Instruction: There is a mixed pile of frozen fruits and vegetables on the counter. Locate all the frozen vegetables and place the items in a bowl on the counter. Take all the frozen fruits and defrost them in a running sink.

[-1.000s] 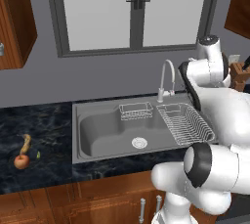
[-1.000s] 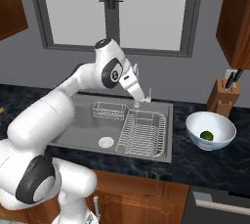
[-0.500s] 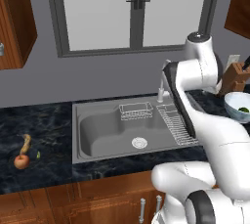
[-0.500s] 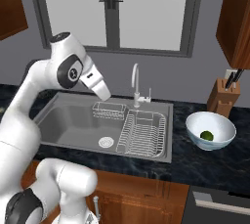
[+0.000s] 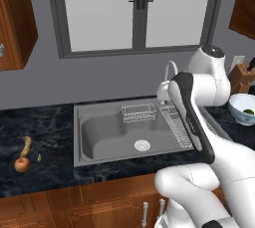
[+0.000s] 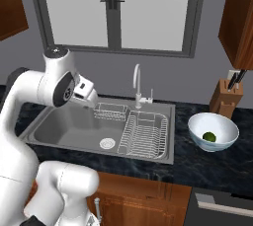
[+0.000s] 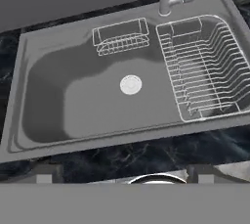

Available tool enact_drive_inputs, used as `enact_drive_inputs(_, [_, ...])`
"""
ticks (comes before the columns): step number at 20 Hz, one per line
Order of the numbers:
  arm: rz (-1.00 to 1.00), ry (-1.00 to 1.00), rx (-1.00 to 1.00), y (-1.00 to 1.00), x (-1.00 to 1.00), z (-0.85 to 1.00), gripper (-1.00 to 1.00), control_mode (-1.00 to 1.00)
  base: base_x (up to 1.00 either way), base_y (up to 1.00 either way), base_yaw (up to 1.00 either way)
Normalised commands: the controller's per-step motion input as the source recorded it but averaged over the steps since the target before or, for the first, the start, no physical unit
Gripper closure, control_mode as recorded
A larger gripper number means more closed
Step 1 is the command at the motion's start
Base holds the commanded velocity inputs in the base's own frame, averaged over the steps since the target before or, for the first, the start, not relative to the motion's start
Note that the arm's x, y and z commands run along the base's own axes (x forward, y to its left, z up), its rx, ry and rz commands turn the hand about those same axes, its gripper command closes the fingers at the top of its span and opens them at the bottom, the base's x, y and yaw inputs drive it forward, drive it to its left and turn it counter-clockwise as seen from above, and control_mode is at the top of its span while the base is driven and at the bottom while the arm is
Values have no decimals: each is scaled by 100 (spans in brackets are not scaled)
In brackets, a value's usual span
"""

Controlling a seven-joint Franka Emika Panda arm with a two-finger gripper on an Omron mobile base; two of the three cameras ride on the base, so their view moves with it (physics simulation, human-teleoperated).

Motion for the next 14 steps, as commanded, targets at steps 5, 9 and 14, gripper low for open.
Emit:
enact_drive_inputs(5, [24,40,2,70,25,-8,-100,-100,0,0,0])
enact_drive_inputs(9, [-3,42,-22,73,12,0,-100,-100,0,0,0])
enact_drive_inputs(14, [-7,5,-13,56,9,-38,-100,-100,0,0,0])
